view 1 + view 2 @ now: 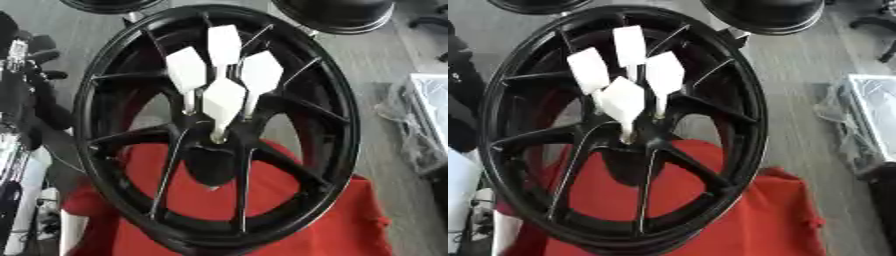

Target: Pull the pin out of the wheel hub.

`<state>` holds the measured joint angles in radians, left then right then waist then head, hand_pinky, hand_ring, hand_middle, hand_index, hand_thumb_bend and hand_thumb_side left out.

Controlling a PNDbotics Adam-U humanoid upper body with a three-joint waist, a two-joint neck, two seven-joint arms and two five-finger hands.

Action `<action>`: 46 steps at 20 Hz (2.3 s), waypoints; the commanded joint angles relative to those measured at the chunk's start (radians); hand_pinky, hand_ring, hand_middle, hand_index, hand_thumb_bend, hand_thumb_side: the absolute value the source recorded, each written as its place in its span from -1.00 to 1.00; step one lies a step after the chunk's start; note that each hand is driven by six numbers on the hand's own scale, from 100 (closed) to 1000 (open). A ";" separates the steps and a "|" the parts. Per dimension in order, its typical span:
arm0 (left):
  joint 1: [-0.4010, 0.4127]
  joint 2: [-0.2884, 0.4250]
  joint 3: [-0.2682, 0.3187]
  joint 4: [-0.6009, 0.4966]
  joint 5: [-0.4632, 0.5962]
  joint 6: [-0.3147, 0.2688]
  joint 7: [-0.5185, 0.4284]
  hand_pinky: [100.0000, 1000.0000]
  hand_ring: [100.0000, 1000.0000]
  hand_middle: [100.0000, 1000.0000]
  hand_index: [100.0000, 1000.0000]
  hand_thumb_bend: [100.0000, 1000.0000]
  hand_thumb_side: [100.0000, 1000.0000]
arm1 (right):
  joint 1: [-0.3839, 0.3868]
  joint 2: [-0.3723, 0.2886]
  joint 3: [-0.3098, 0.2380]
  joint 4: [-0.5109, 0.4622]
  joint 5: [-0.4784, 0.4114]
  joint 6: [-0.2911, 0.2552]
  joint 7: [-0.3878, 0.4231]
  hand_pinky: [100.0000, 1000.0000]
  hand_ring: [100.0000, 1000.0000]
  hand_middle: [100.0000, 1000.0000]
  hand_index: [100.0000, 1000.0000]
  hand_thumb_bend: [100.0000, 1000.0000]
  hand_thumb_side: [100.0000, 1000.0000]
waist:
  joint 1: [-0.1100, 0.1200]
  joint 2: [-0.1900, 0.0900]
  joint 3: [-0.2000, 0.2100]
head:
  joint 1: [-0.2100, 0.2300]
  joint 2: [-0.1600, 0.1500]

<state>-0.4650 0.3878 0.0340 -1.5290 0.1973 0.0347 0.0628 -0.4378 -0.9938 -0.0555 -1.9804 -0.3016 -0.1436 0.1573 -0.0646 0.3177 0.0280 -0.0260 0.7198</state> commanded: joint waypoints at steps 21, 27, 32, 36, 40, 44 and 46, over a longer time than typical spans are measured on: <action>0.015 0.056 0.001 -0.020 -0.012 0.003 -0.003 0.21 0.58 0.41 0.49 -0.98 0.63 | -0.492 0.111 0.232 0.161 0.313 -0.065 0.678 0.71 0.47 0.37 0.57 -1.00 -0.69 | -0.019 -0.036 -0.008 | -0.022 0.026; 0.018 0.060 -0.001 -0.019 -0.014 0.003 -0.004 0.21 0.58 0.41 0.48 -0.98 0.63 | -0.527 0.189 0.270 0.123 0.297 -0.093 0.682 0.73 0.50 0.42 0.61 -1.00 -0.69 | -0.021 -0.037 -0.012 | -0.021 0.030; 0.019 0.062 -0.003 -0.017 -0.015 0.004 -0.005 0.21 0.58 0.41 0.48 -0.98 0.63 | -0.524 0.229 0.286 0.069 0.342 -0.084 0.661 0.70 0.50 0.41 0.62 -1.00 -0.67 | -0.025 -0.041 -0.014 | -0.014 0.030; 0.020 0.063 -0.003 -0.017 -0.014 0.004 -0.005 0.21 0.58 0.41 0.48 -0.98 0.63 | -0.520 0.244 0.302 0.059 0.392 -0.068 0.653 0.69 0.49 0.41 0.62 -1.00 -0.66 | -0.028 -0.043 -0.014 | -0.011 0.036; 0.020 0.064 -0.003 -0.016 -0.014 0.004 -0.004 0.21 0.58 0.41 0.48 -0.98 0.63 | -0.516 0.260 0.317 0.072 0.403 -0.052 0.645 0.69 0.48 0.40 0.62 -1.00 -0.66 | -0.030 -0.044 -0.014 | -0.011 0.037; 0.016 0.061 -0.006 -0.015 -0.013 0.005 -0.006 0.21 0.58 0.41 0.48 -0.98 0.63 | -0.519 0.278 0.329 0.082 0.421 -0.032 0.615 0.66 0.42 0.37 0.61 -1.00 -0.67 | -0.030 -0.042 -0.008 | -0.017 0.036; 0.011 0.057 -0.007 -0.015 -0.011 0.006 -0.007 0.21 0.58 0.41 0.48 -0.98 0.63 | -0.523 0.291 0.340 0.089 0.440 -0.025 0.602 0.65 0.40 0.35 0.59 -1.00 -0.66 | -0.029 -0.041 -0.002 | -0.025 0.037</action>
<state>-0.4408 0.4225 0.0270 -1.5335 0.1873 0.0402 0.0582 -0.9419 -0.6945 0.2894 -1.8932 0.1257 -0.1740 0.7715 -0.1000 0.3034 0.0274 -0.0457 0.7542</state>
